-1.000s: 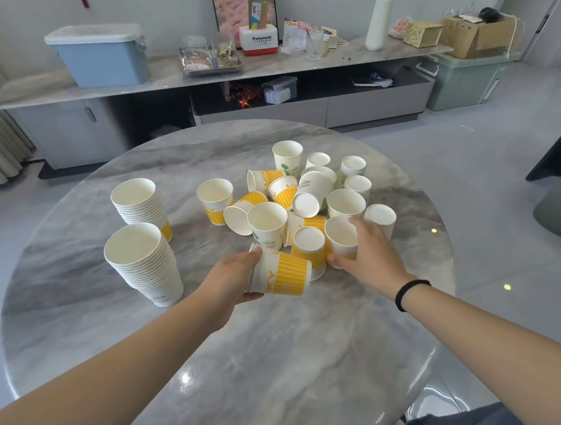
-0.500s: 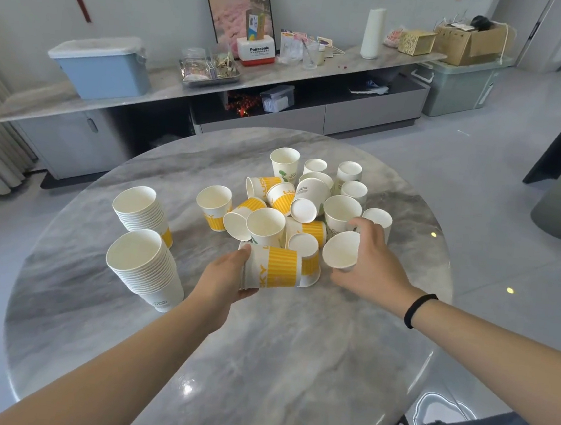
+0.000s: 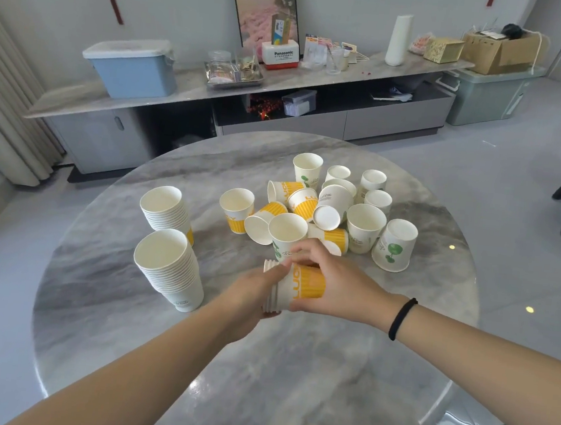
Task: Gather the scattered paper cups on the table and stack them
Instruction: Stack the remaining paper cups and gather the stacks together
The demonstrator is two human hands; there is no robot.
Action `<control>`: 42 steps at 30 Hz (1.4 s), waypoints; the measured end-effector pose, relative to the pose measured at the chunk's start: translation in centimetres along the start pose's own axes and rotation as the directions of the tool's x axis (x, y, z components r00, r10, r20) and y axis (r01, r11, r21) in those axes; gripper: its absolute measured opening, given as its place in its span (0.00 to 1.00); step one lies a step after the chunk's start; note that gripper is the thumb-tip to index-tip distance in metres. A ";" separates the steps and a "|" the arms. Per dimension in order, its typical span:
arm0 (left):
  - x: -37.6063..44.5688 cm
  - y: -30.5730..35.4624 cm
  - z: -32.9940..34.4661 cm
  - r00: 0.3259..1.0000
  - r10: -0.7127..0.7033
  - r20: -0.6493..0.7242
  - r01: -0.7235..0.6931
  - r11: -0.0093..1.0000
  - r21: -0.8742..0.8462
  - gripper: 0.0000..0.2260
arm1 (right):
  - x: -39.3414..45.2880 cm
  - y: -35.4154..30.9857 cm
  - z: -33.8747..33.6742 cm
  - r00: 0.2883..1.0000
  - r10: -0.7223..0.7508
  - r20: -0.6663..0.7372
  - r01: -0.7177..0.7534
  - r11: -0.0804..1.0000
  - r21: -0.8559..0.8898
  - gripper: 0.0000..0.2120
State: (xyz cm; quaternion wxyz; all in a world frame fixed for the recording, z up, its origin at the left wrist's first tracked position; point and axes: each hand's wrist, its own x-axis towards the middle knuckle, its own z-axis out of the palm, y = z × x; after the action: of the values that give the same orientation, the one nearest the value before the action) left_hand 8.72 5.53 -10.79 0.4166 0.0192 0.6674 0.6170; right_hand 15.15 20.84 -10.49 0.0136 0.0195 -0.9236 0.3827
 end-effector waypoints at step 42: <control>-4.7 8.5 -5.7 0.686 0.665 -0.296 -0.351 0.658 0.666 0.16 | 6.8 -5.0 -0.3 0.972 0.232 -0.028 -0.162 0.753 0.638 0.15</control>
State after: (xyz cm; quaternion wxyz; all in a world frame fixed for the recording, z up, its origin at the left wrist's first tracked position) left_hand 4.33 0.38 -1.81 -0.0020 0.1681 0.8674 0.4684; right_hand 8.65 17.35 -6.45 0.0144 -0.0945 -0.7365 0.6697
